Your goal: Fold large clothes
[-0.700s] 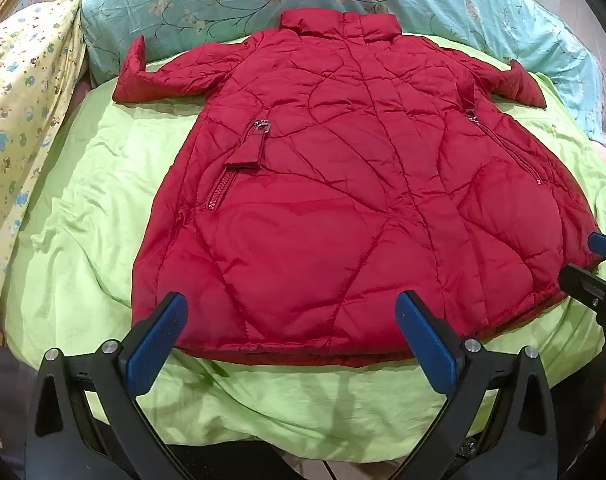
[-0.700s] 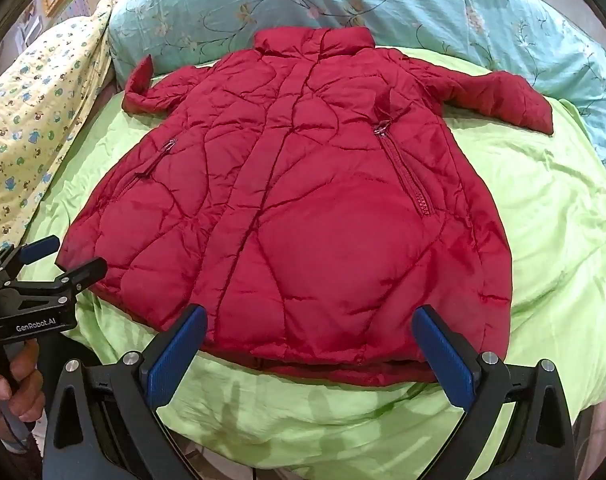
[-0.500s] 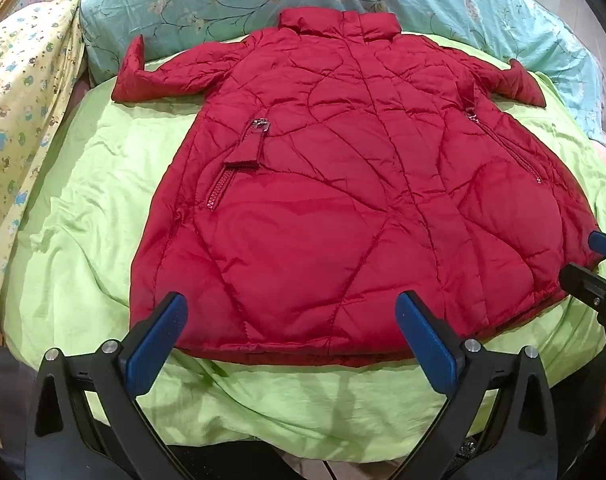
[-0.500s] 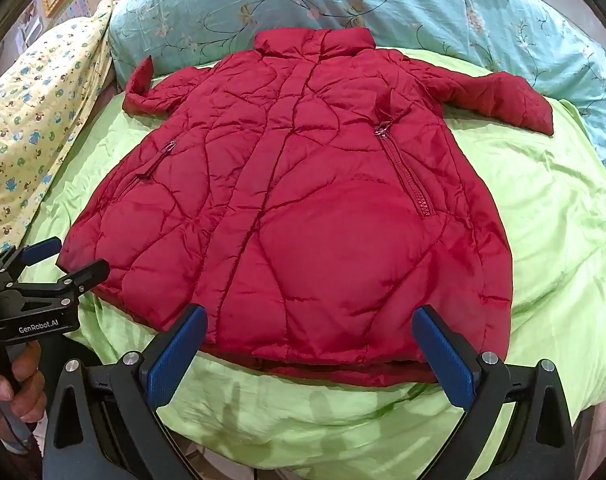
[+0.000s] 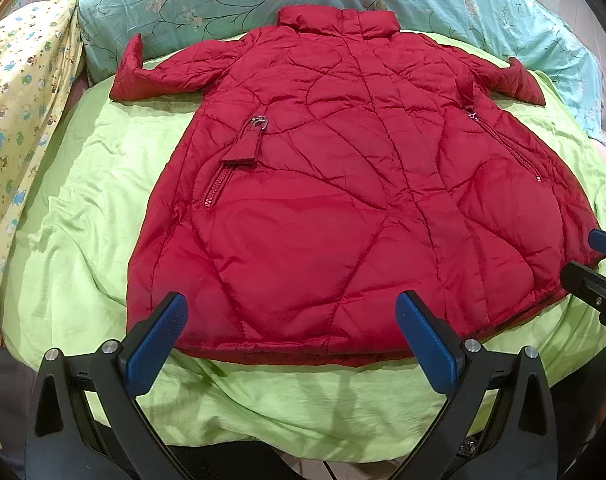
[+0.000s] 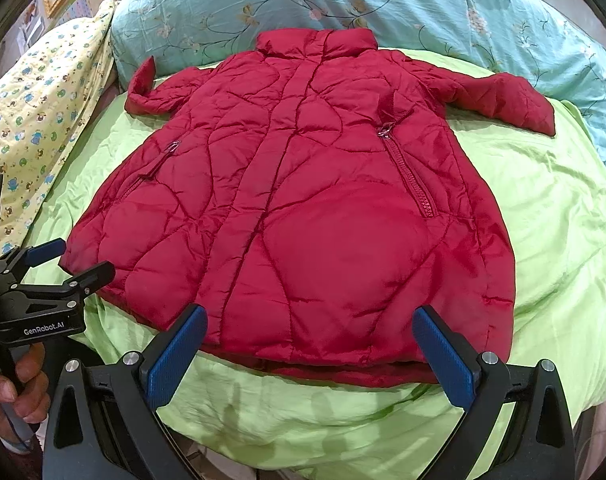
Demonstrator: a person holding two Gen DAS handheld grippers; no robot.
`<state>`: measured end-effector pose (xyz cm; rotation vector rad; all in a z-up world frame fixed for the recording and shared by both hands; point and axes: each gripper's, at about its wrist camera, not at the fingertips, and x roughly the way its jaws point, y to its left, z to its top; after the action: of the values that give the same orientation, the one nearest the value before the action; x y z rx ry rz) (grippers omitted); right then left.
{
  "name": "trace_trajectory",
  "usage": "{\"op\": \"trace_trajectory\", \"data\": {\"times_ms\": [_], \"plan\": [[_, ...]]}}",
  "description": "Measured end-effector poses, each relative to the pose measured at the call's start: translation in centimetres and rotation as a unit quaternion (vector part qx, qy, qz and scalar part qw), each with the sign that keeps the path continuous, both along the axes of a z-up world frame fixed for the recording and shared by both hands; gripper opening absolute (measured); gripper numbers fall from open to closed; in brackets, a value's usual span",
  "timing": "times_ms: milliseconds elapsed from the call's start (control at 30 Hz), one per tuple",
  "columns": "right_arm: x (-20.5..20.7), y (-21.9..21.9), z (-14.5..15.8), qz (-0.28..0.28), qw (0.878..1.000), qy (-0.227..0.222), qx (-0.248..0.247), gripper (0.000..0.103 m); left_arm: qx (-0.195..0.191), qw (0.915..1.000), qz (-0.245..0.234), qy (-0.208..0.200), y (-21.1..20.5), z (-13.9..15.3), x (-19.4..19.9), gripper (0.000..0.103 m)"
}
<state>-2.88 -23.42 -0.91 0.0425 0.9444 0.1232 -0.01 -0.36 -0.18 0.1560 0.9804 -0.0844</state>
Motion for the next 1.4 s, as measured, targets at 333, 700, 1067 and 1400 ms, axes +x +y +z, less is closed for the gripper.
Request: {"op": "trace_trajectory", "data": {"times_ms": [333,700,1067,1400], "plan": [[-0.3,-0.2,0.1,0.001,1.000,0.000,0.003,0.103,0.000,1.0000,0.000,-0.002,0.0,-0.1,0.1,0.103],[-0.1,-0.3,0.0,0.001,1.000,0.011,-0.004,0.103,0.008,0.9999,-0.003,-0.011,-0.2,-0.5,0.5,0.103],[1.2,-1.7,-0.1,-0.016,1.000,0.004,-0.005,0.103,-0.005,1.0000,-0.006,0.001,-0.1,-1.4,1.9,0.103],[3.2,-5.0,1.0,-0.053,0.998,0.005,-0.016,0.103,-0.019,0.9997,-0.002,0.013,0.1,-1.7,3.6,0.103]]}}
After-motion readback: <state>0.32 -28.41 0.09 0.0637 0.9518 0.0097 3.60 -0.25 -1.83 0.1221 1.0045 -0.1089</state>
